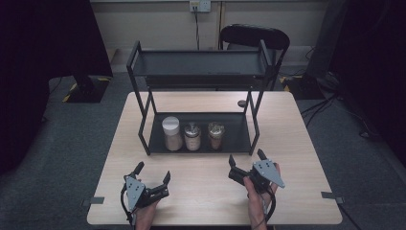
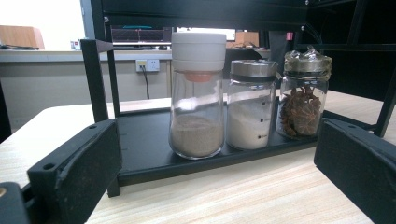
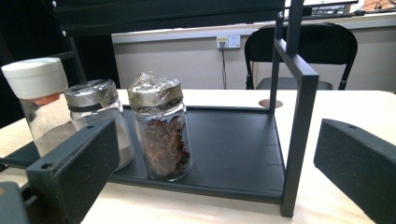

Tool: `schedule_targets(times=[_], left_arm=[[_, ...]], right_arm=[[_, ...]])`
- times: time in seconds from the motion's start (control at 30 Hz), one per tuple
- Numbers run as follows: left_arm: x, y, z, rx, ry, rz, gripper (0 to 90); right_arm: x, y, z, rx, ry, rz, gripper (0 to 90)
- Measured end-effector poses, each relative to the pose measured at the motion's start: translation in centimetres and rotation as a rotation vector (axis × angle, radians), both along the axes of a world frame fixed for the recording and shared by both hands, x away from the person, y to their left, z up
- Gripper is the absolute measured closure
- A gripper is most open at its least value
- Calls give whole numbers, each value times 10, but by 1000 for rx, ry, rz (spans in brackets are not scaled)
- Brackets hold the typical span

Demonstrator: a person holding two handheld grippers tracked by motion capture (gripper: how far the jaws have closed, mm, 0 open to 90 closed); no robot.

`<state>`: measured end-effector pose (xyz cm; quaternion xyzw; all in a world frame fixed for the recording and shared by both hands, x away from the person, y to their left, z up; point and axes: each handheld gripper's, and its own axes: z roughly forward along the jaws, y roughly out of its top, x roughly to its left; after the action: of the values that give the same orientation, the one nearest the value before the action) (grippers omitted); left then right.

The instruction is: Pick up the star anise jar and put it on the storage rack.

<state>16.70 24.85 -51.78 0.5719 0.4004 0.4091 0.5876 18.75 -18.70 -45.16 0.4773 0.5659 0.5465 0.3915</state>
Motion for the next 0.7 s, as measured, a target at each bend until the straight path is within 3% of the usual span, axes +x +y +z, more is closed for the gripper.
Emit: schedule_targets(times=[0.7], left_arm=[[0,0,0,0,0,0,2]], right_arm=[[-17,5,-23,-24,22,-34,0]])
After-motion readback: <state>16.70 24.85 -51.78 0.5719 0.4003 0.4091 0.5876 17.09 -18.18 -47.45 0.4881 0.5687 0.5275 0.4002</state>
